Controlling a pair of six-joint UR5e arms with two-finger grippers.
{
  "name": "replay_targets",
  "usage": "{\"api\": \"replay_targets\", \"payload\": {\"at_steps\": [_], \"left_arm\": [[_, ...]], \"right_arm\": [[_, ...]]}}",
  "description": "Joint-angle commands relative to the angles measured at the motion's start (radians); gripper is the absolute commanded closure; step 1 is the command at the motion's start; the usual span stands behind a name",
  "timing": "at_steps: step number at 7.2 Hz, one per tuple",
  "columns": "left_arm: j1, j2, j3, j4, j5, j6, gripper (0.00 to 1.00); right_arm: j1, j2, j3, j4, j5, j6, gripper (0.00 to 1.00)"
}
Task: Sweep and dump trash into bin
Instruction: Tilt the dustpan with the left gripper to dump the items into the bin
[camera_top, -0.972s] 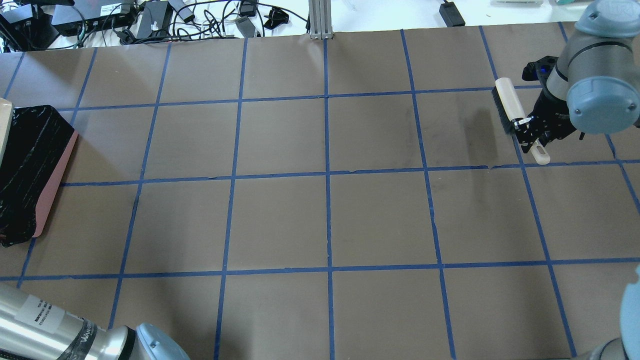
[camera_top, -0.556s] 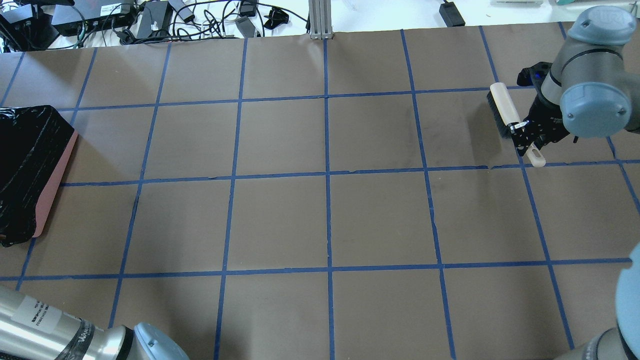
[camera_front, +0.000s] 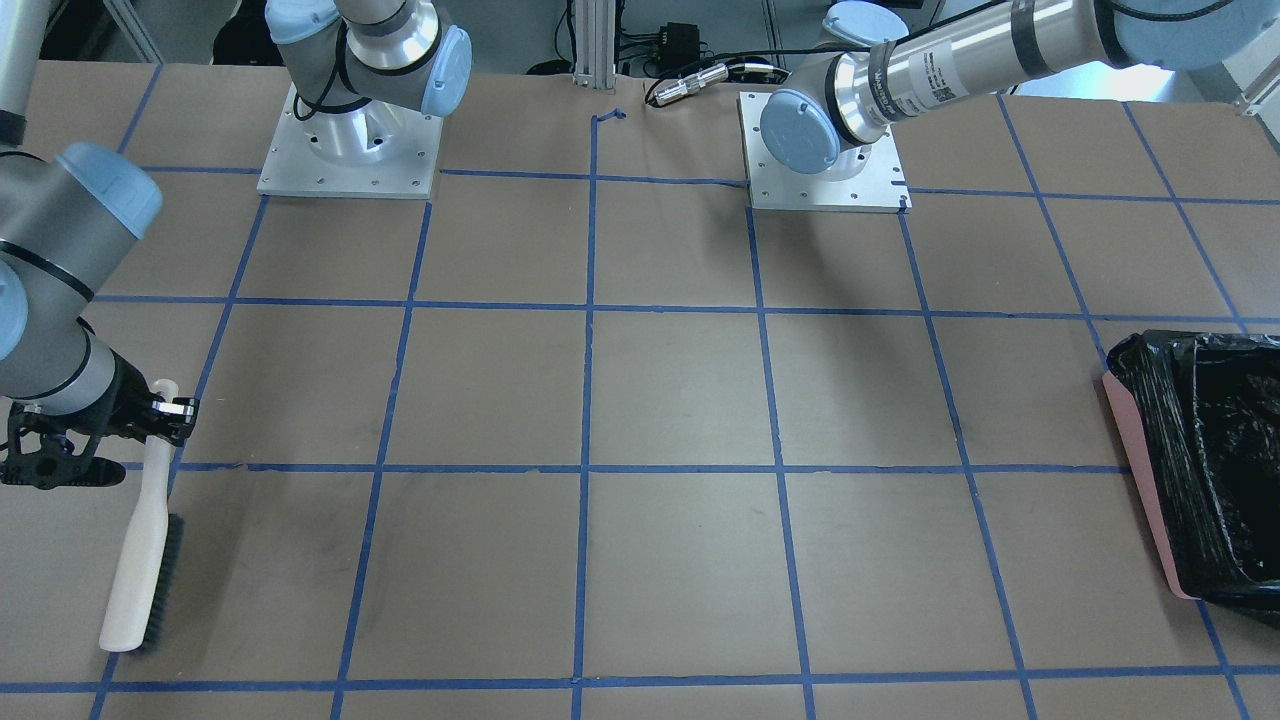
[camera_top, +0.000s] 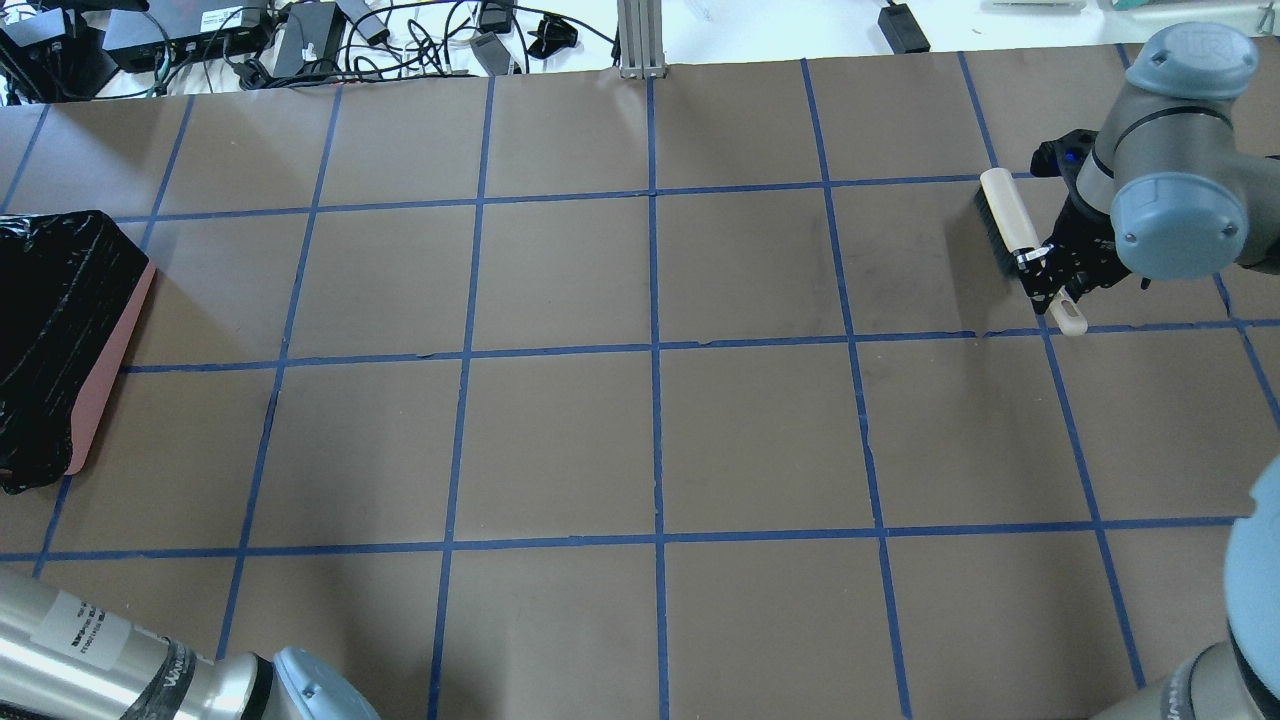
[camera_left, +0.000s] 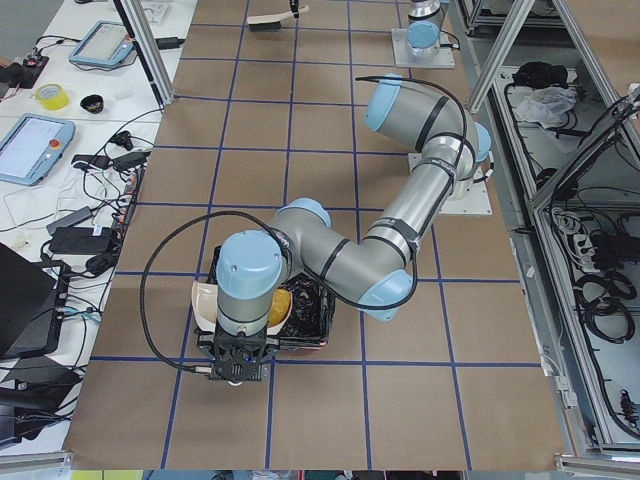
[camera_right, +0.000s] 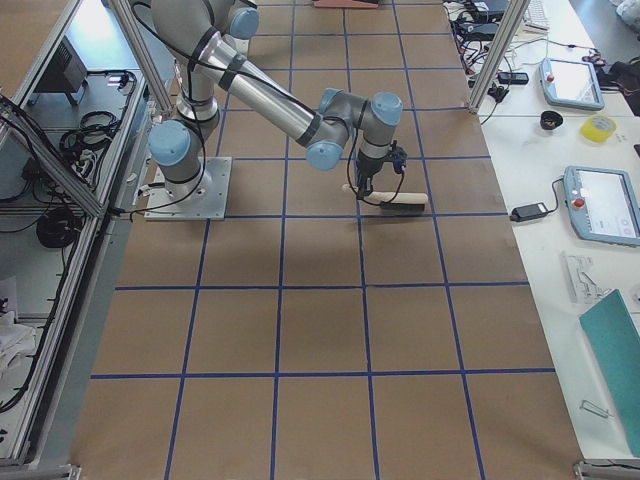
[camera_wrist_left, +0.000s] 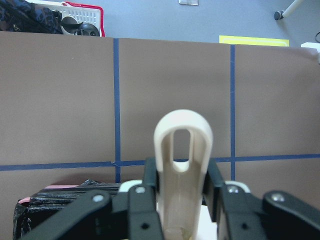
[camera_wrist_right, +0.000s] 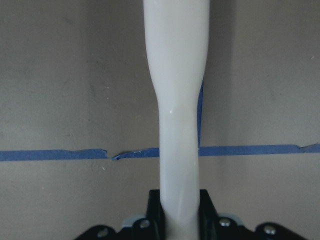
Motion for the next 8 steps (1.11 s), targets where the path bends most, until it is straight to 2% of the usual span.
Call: {"api": "replay_targets", "payload": {"at_steps": [1, 2, 3, 4, 6, 8], "left_arm": [[-0.116, 0.077, -0.12, 0.117, 0.148, -0.016, 1.0], [-0.117, 0.1, -0.271, 0.393, 0.155, 0.013, 1.0], [-0.117, 0.121, -0.353, 0.517, 0.158, 0.045, 1.0], [-0.117, 0.133, -0.354, 0.518, 0.193, 0.046, 1.0], [-0.117, 0.169, -0.35, 0.451, 0.199, 0.055, 1.0], [-0.117, 0.209, -0.342, 0.361, 0.198, 0.049, 1.0]], "right_arm": [[-0.002, 0.001, 0.002, -0.004, 0.003, -0.001, 1.0], [-0.002, 0.002, 0.007, -0.004, 0.006, 0.0, 1.0], [-0.002, 0.002, 0.007, -0.005, 0.005, 0.0, 0.98], [-0.002, 0.002, 0.01, -0.004, 0.005, 0.001, 0.84], [-0.001, 0.004, 0.012, -0.007, 0.006, 0.004, 0.73], [-0.002, 0.005, 0.012, -0.01, 0.005, 0.006, 0.55]]}}
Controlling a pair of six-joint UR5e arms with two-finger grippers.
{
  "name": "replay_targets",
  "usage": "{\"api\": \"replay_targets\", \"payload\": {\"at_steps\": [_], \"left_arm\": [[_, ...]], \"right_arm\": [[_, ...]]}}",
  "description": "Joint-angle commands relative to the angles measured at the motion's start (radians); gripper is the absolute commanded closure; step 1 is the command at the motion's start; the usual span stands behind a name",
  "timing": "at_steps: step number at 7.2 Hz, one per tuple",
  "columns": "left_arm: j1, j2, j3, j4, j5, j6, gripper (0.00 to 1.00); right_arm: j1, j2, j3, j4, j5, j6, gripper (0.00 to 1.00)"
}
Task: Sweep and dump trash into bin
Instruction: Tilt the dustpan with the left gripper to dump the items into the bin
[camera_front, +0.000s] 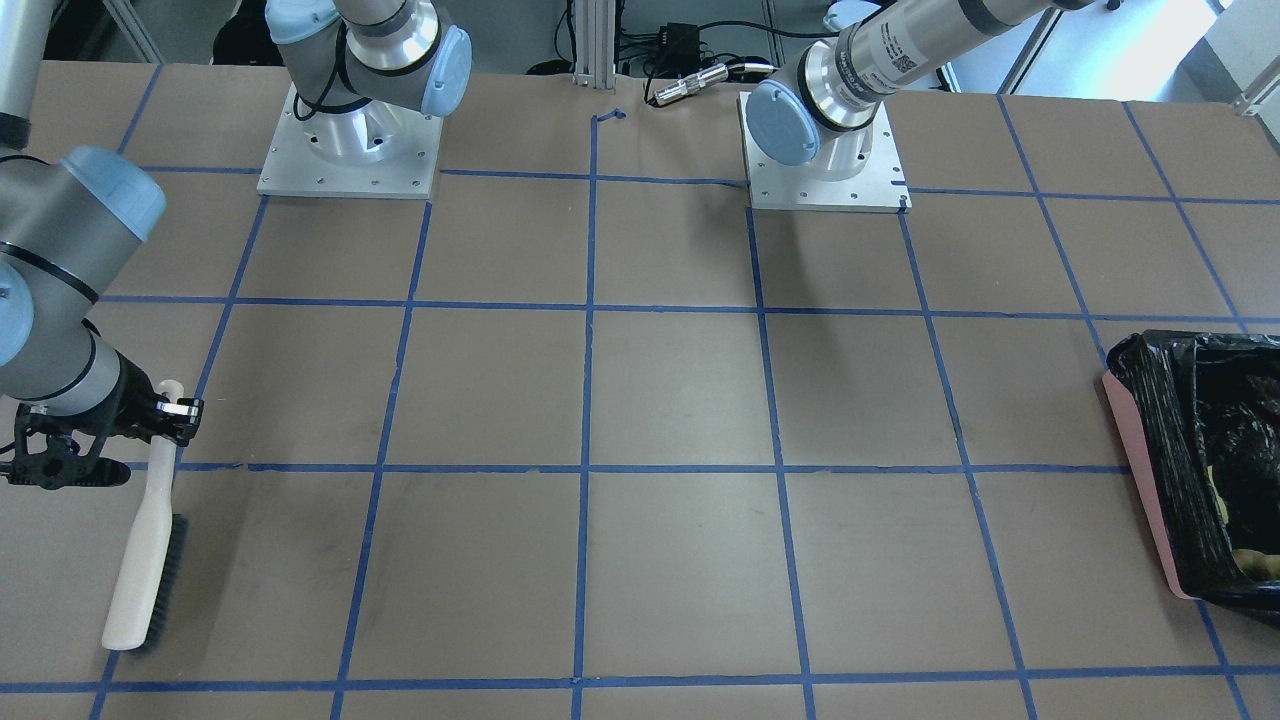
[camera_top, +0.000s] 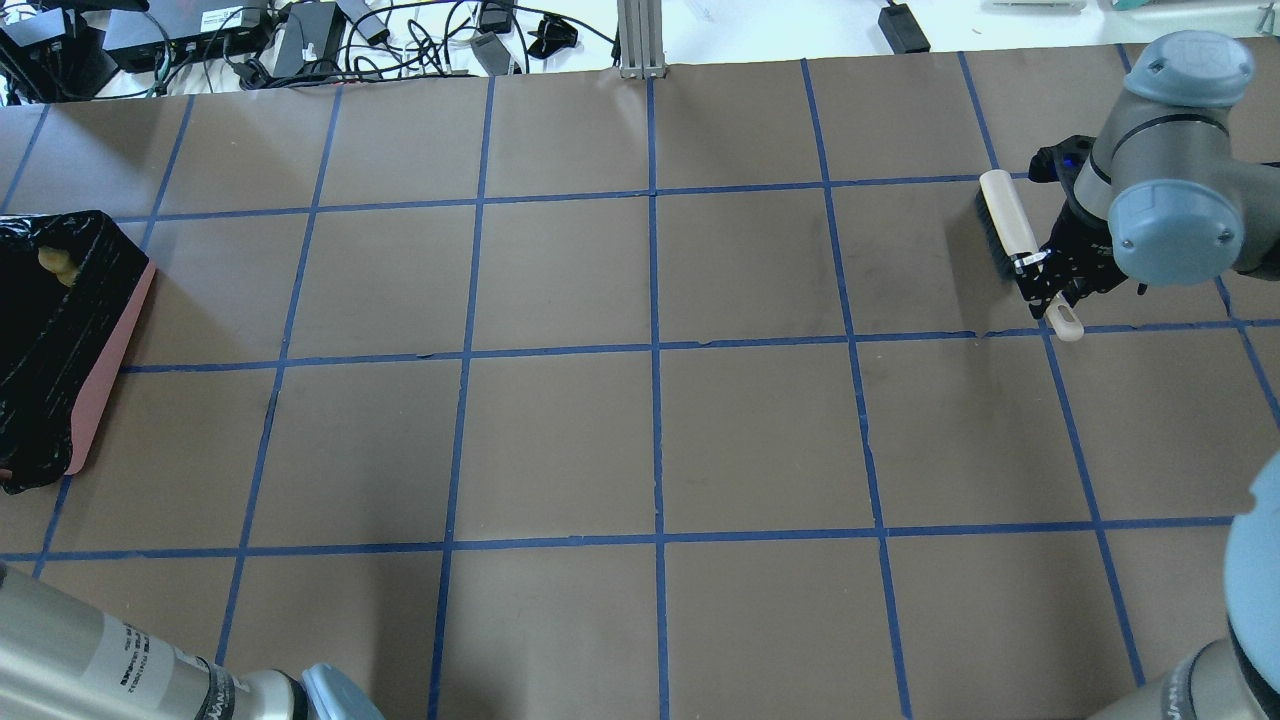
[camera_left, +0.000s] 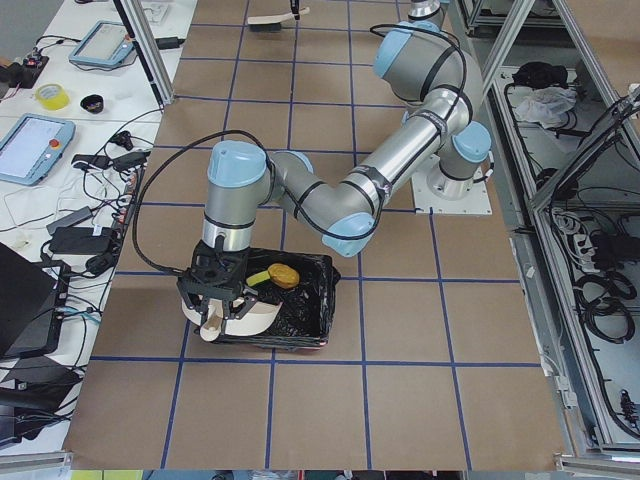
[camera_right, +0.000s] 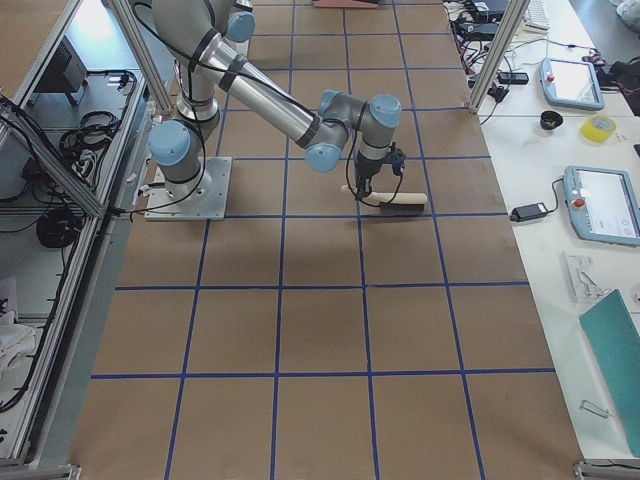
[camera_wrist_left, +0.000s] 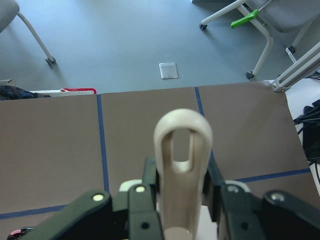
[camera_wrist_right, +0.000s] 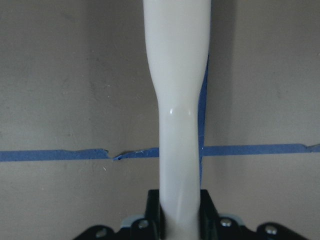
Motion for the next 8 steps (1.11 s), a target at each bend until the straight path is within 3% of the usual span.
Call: {"api": "replay_targets", "payload": {"at_steps": [1, 3, 4, 8], "left_arm": [[-0.003, 0.044, 0.022, -0.111, -0.011, -0.012, 1.0], [-0.011, 0.064, 0.047, -0.15, -0.071, -0.036, 1.0], [-0.02, 0.077, 0.047, -0.229, -0.112, -0.079, 1.0], [-0.142, 0.043, 0.018, -0.388, -0.166, -0.222, 1.0]], "right_arm": [[-0.001, 0.0, 0.001, 0.0, 0.003, 0.001, 0.43], [0.0, 0.0, 0.001, -0.003, 0.004, 0.0, 0.35], [-0.001, 0.001, 0.001, -0.005, 0.004, 0.0, 0.35], [-0.001, -0.016, -0.016, -0.029, 0.004, 0.014, 0.23]]}}
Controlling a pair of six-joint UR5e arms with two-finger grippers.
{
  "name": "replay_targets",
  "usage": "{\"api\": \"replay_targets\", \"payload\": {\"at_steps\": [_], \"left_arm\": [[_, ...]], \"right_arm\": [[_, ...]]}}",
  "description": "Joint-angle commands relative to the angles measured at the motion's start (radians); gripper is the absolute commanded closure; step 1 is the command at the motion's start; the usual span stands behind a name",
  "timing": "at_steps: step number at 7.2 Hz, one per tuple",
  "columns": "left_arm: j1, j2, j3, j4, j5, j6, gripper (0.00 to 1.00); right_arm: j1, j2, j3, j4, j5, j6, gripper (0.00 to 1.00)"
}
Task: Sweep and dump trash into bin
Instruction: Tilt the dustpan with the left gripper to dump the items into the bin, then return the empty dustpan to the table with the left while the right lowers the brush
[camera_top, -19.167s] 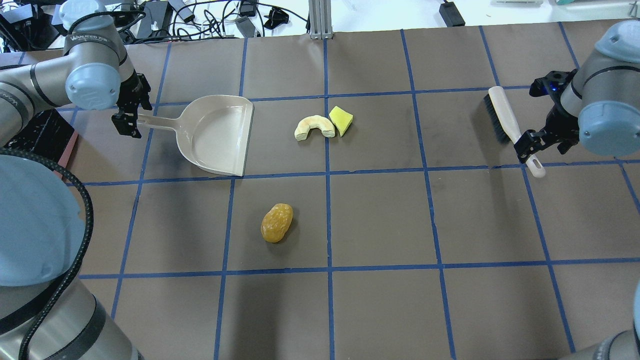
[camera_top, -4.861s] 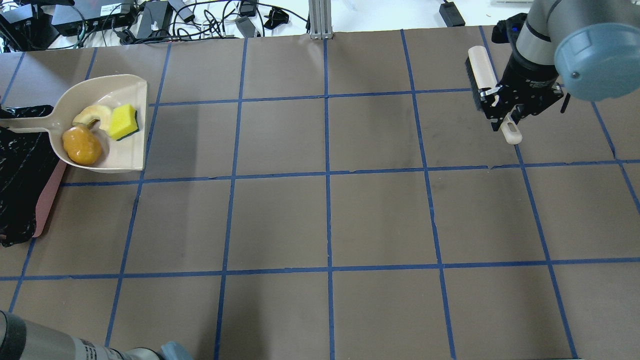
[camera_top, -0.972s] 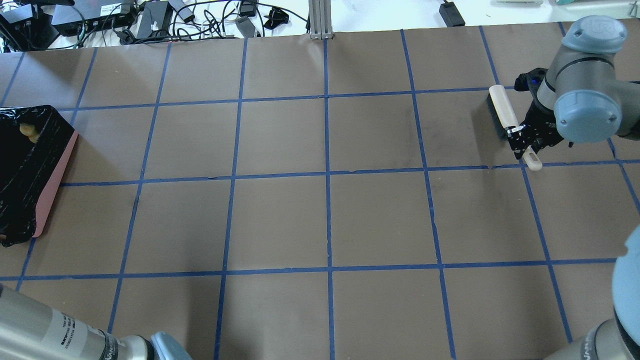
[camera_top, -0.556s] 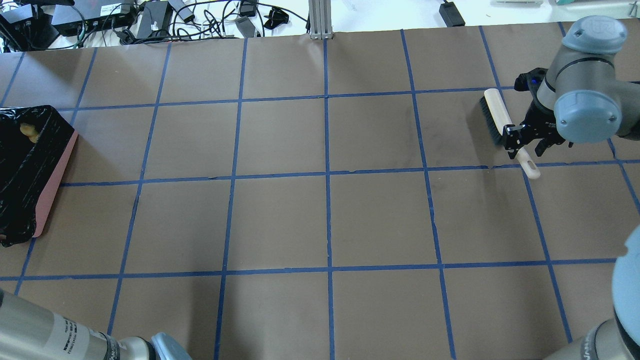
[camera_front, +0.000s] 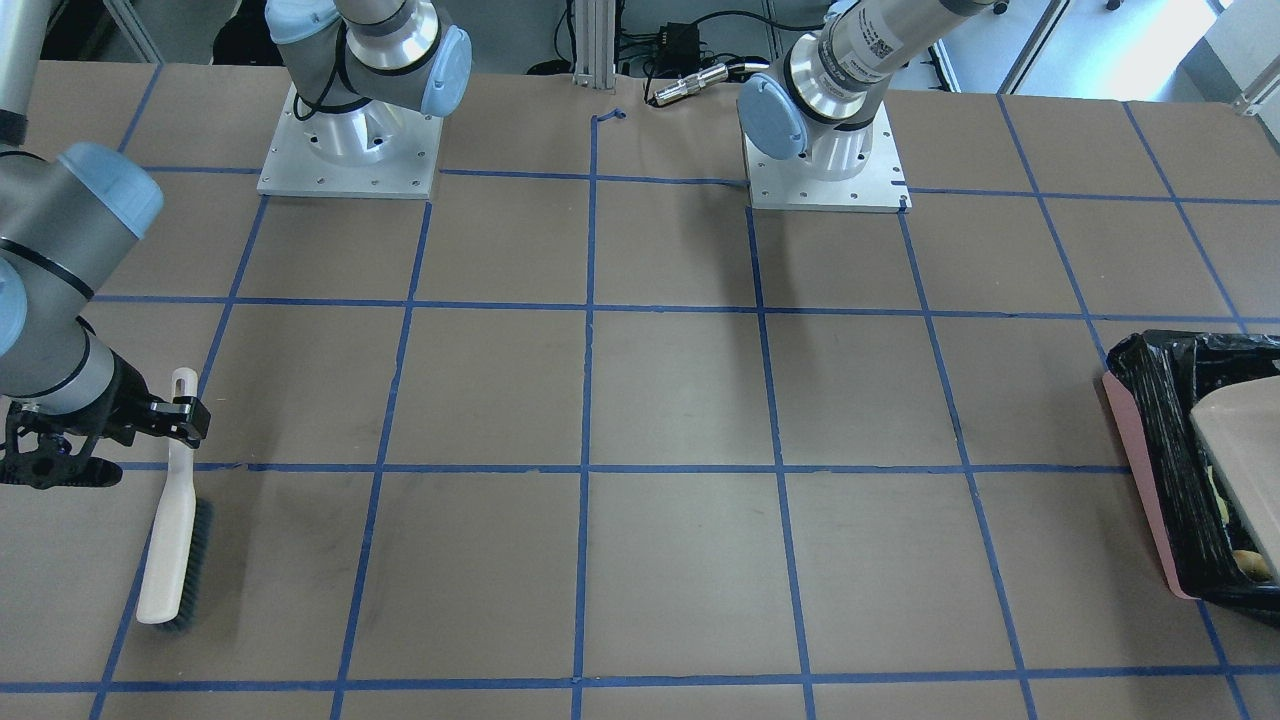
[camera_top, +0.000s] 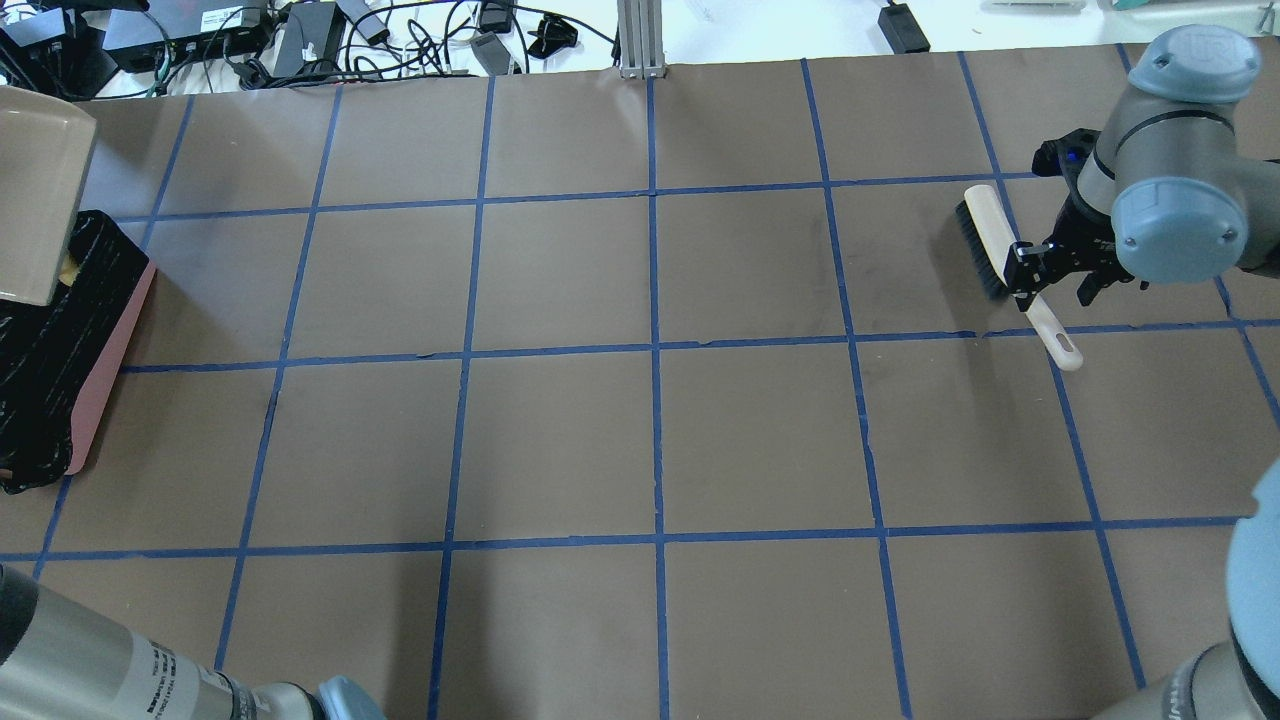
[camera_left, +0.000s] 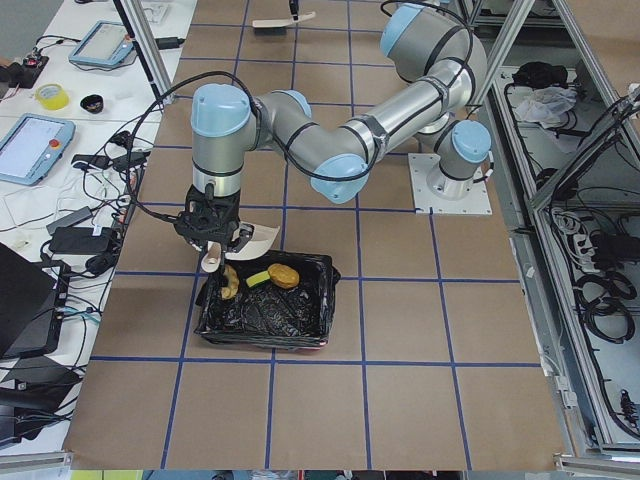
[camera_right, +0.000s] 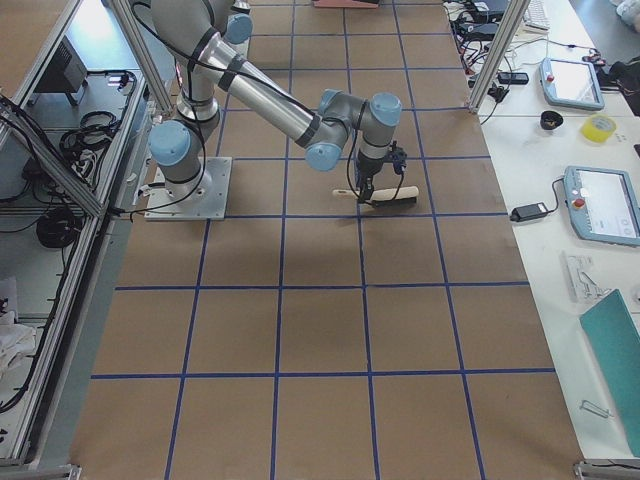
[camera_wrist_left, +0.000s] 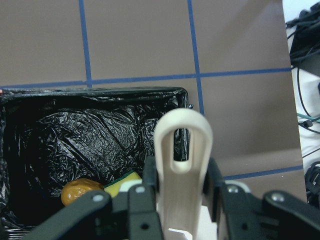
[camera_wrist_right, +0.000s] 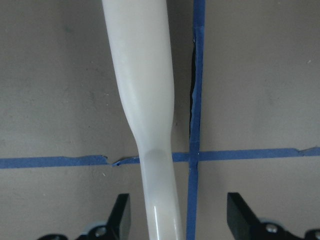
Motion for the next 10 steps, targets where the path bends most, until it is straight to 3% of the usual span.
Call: {"api": "replay_targets", "payload": {"at_steps": [1, 3, 5, 6, 8, 10], "left_arm": [[-0.087, -0.02, -0.031, -0.039, -0.024, -0.065, 1.0], [-0.186, -0.052, -0.073, -0.073, -0.028, -0.2, 1.0], [-0.262, -0.099, -0.082, -0.073, -0.068, -0.35, 1.0], [-0.282, -0.128, -0.082, -0.073, -0.085, -0.465, 1.0], [-0.346, -0.164, -0.082, -0.113, -0.085, -0.623, 1.0], [-0.391, -0.184, -0.108, -0.128, -0.076, -0.633, 1.0]], "right_arm": [[0.0, -0.022, -0.013, -0.024, 0.003, 0.014, 0.18], [0.003, -0.053, -0.022, -0.019, 0.054, 0.023, 0.16], [0.017, -0.108, -0.07, 0.054, 0.052, 0.055, 0.0], [0.017, -0.157, -0.079, 0.152, 0.052, 0.057, 0.0], [0.02, -0.228, -0.081, 0.222, 0.086, 0.07, 0.0], [0.095, -0.296, -0.082, 0.286, 0.12, 0.152, 0.0]]}}
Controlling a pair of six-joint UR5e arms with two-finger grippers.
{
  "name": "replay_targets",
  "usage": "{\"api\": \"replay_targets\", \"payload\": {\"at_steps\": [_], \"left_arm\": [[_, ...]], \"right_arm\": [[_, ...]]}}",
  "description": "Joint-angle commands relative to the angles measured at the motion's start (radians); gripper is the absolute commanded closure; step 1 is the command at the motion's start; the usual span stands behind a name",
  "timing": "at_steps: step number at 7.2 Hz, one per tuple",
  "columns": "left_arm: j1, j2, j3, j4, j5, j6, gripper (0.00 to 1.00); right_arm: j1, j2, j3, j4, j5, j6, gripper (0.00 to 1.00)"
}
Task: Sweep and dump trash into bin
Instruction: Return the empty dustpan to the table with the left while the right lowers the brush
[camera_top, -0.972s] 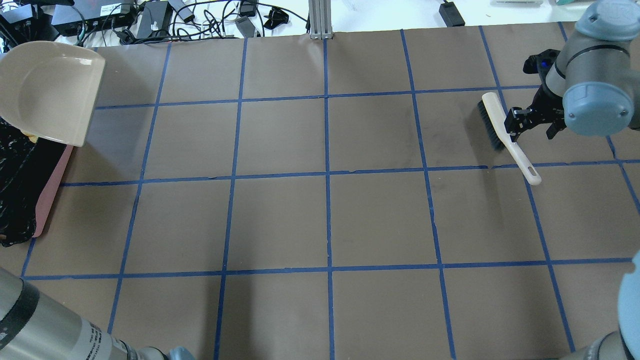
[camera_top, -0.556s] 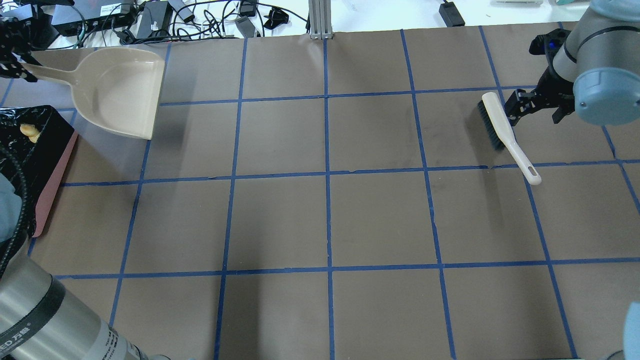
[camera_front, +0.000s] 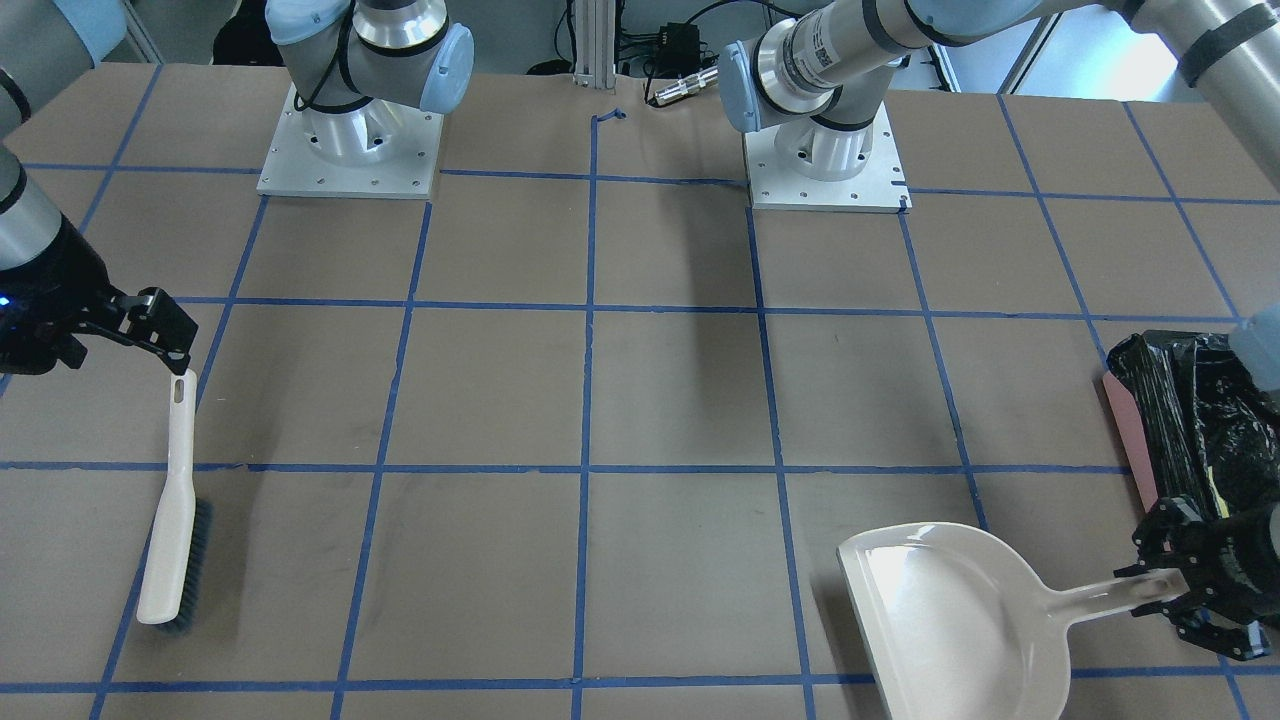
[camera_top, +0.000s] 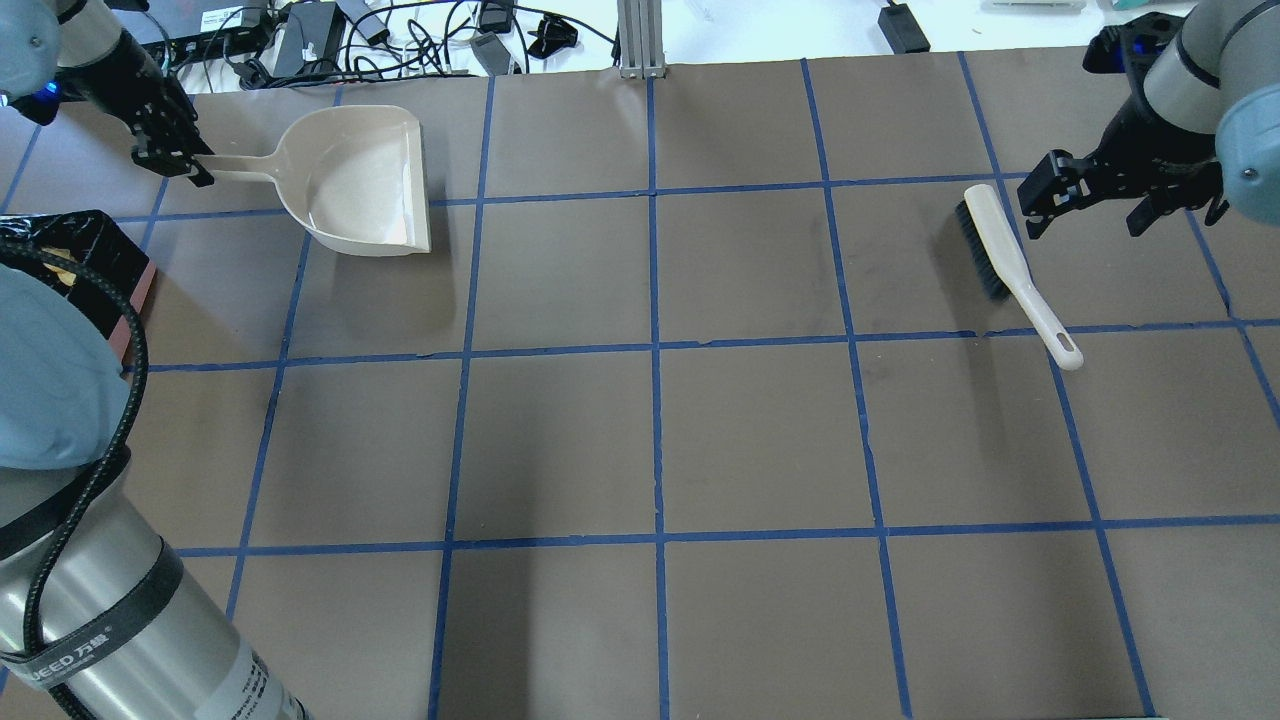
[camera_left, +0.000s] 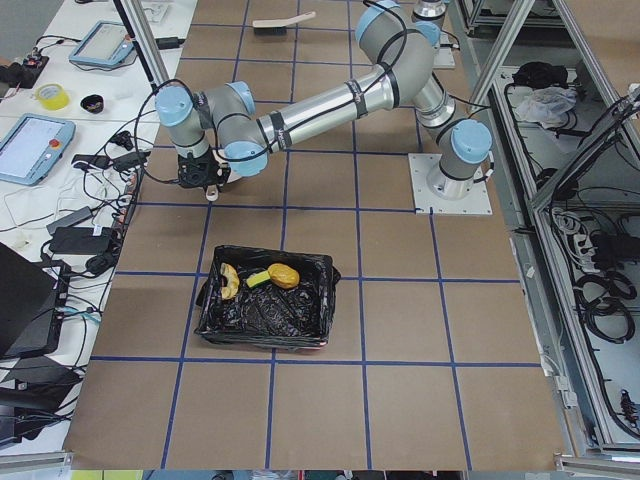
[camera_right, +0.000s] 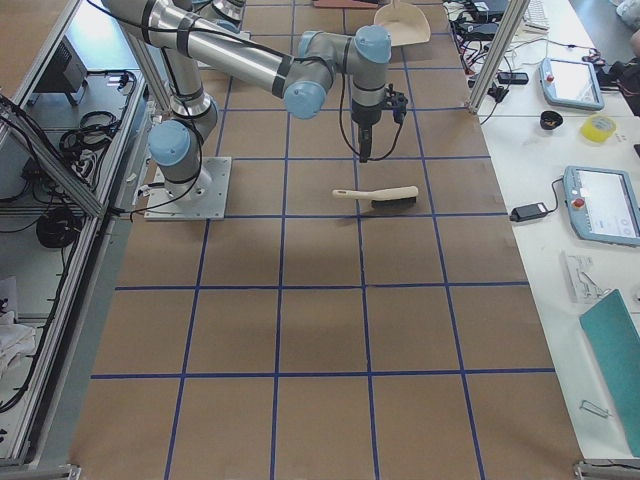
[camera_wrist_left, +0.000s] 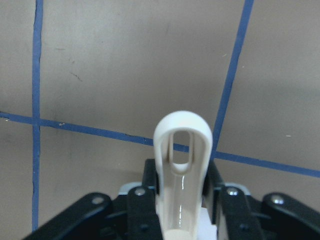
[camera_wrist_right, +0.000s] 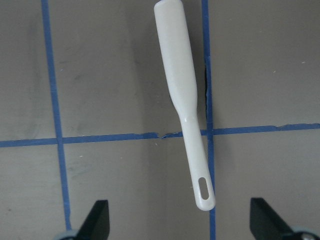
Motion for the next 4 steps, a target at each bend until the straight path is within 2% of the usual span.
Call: {"api": "replay_targets", "payload": {"at_steps": [1, 3, 4], "left_arm": [[-0.039, 0.003, -0.046, -0.002, 0.008, 0.066, 1.0], [-0.056, 0.032, -0.097, 0.004, 0.009, 0.161, 1.0], [-0.056, 0.032, -0.113, 0.014, 0.011, 0.176, 1.0]], "right_arm": [[0.071, -0.081, -0.001, 0.074, 0.018, 0.064, 0.0], [0.097, -0.147, -0.002, 0.132, 0.02, 0.069, 0.0], [0.104, -0.151, -0.004, 0.178, 0.04, 0.14, 0.0]]}}
